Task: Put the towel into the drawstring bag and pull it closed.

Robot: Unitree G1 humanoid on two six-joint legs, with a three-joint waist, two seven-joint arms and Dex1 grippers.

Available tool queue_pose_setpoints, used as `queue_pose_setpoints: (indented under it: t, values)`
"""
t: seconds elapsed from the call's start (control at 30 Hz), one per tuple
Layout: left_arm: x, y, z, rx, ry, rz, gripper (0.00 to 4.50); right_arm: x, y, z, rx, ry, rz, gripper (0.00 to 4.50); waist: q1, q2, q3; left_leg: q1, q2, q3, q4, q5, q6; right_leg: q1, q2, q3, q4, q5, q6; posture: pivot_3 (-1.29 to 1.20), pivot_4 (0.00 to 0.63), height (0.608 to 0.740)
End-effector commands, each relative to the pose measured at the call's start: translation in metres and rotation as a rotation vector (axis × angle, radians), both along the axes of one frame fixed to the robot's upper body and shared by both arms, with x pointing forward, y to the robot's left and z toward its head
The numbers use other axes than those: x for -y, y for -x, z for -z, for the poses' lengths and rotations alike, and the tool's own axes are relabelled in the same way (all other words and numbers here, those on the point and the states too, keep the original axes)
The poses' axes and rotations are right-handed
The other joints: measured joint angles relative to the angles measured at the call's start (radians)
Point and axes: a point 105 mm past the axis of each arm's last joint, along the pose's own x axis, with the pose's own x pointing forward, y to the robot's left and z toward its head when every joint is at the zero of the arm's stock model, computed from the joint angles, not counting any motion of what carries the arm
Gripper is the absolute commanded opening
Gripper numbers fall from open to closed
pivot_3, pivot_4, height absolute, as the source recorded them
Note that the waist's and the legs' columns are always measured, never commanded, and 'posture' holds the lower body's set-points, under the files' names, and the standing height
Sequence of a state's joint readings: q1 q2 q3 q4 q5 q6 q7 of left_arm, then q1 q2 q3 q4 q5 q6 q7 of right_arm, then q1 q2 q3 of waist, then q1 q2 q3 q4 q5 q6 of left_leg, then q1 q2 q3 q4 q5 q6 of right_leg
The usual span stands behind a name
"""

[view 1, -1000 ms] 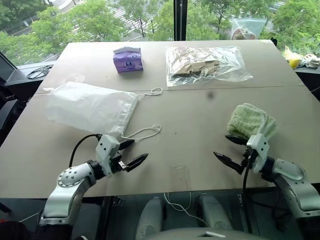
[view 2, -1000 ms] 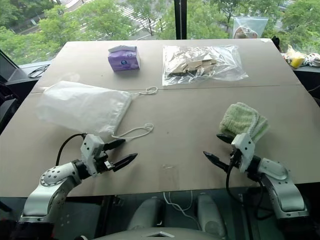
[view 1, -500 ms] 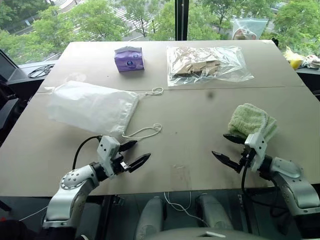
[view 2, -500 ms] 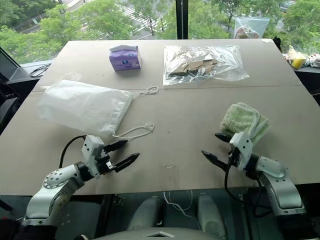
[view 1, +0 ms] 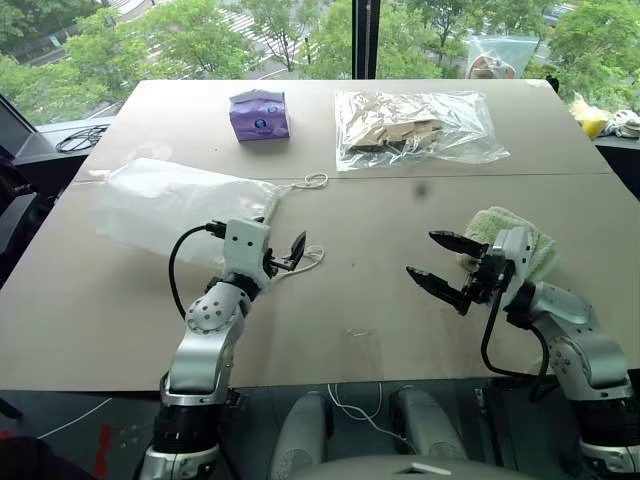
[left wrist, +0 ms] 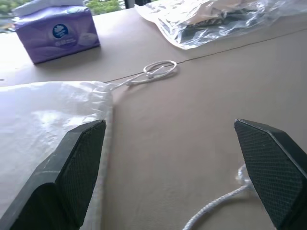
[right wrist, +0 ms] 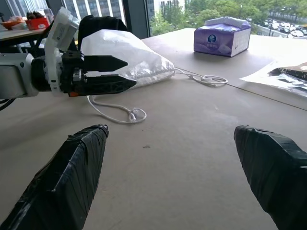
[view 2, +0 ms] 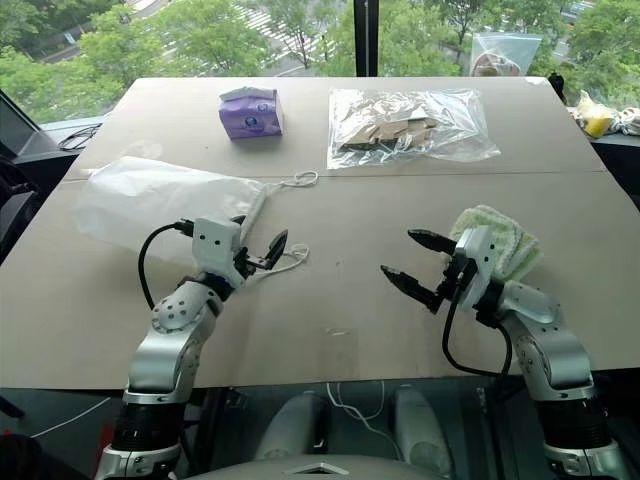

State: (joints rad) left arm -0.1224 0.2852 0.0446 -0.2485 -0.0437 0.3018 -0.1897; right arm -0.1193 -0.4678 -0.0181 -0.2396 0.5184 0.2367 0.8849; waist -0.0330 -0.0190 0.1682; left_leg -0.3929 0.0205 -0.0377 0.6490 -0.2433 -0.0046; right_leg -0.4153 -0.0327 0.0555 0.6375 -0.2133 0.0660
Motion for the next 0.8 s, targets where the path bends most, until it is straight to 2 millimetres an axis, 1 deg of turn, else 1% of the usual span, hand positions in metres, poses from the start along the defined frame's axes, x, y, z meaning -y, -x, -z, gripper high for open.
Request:
queue_pose_setpoints:
  t: [0.03,0.23,0.37,0.47,0.63,0.73,0.8]
  values:
    - [-0.016,-0.004,-0.003,0.022,-0.062,-0.160,4.42,0.002,0.000,-0.016,0.060,-0.008,-0.003,4.50,0.000,0.000,0.000,0.000,0.000,0.000,0.000,0.000,0.000,0.000,0.000,0.000,0.000,0.000,0.000,0.00,0.150,0.740]
    - [-0.029,-0.011,0.005,0.000,-0.119,-0.287,4.42,0.003,-0.001,-0.015,0.055,0.004,-0.003,4.50,0.001,-0.001,0.000,0.000,0.000,0.000,0.001,0.000,0.000,0.000,0.000,0.000,0.000,0.000,0.000,0.00,0.150,0.740]
    - [-0.030,-0.014,0.009,-0.014,-0.162,-0.297,4.42,0.003,-0.002,-0.014,0.052,0.008,0.002,4.50,0.001,-0.001,0.000,0.000,0.000,0.000,0.001,0.000,0.000,0.000,0.000,0.000,0.001,0.000,0.000,0.00,0.150,0.740]
    - [-0.030,-0.015,0.008,-0.007,-0.188,-0.297,4.42,0.002,-0.002,-0.014,0.052,0.009,0.004,4.50,0.000,-0.001,0.001,0.000,0.000,0.000,0.001,0.000,0.000,0.000,0.000,0.000,0.001,0.000,0.000,0.00,0.150,0.740]
    - [-0.045,-0.015,0.009,-0.025,-0.173,-0.367,4.42,0.004,-0.003,-0.012,0.050,0.011,0.020,4.50,0.001,-0.001,0.001,0.000,0.000,0.000,0.001,0.000,0.000,0.000,0.000,0.000,0.001,0.000,0.000,0.00,0.150,0.740]
    - [-0.051,-0.016,0.007,-0.025,-0.169,-0.385,4.42,0.005,-0.003,-0.010,0.048,0.014,0.034,4.50,0.000,-0.001,0.001,0.000,0.000,0.000,0.001,0.000,0.000,0.000,0.000,0.000,0.002,0.000,0.000,0.00,0.150,0.740]
    - [-0.054,-0.016,0.008,-0.031,-0.171,-0.410,3.91,0.005,-0.003,-0.010,0.046,0.013,0.039,4.50,0.001,-0.001,0.001,0.000,0.000,0.000,0.001,0.000,0.000,0.000,0.000,0.000,0.002,0.000,0.000,0.00,0.150,0.740]
